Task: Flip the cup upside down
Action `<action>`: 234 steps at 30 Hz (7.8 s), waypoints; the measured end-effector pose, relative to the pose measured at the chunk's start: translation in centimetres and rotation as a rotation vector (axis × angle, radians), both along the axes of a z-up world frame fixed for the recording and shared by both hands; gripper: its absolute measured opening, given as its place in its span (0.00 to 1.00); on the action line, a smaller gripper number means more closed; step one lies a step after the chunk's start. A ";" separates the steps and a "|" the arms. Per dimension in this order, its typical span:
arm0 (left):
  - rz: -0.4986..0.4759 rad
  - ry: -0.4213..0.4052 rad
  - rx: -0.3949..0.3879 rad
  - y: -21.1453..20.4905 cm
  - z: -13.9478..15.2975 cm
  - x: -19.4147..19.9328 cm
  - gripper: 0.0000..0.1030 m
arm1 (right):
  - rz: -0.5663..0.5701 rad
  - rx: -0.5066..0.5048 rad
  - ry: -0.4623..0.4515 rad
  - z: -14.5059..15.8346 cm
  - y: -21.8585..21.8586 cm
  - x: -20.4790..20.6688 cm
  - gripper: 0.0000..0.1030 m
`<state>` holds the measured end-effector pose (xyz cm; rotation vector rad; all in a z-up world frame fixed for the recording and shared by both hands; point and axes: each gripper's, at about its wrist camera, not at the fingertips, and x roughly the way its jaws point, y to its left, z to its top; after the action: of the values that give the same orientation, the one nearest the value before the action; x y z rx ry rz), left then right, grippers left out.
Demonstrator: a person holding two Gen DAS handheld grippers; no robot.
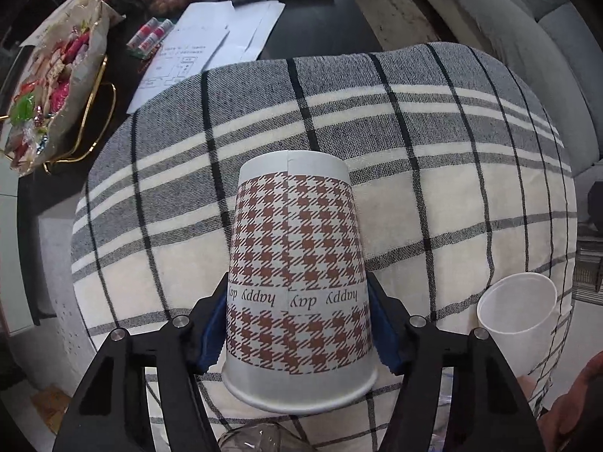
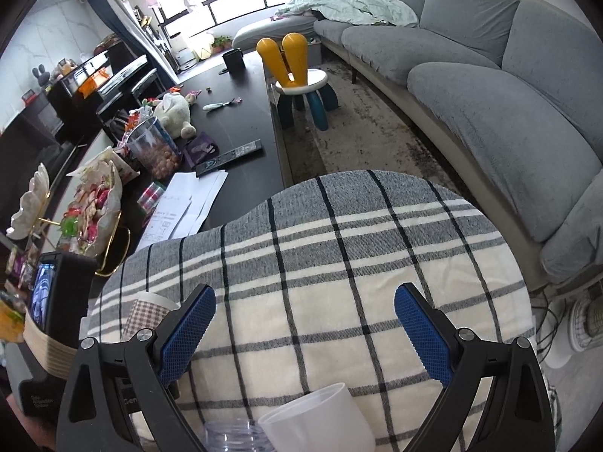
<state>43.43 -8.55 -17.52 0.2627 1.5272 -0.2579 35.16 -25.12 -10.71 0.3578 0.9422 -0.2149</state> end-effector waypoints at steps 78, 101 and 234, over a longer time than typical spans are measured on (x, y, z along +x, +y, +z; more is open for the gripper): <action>0.287 -0.382 -0.217 4.5 9.6 -37.9 0.93 | 0.277 0.072 0.319 1.7 1.4 -27.4 0.93; 0.493 -0.473 -0.304 14.2 8.3 -34.2 0.94 | 0.370 0.033 0.904 -9.4 11.6 -19.8 0.79; 0.299 -0.944 -0.201 8.4 16.1 -44.4 1.00 | 0.178 -0.269 -0.310 9.5 7.1 -38.7 0.93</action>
<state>-0.93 -0.18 -1.40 -0.0209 0.5832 -0.0262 -3.57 -18.06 -1.18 0.0543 0.6241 -0.1166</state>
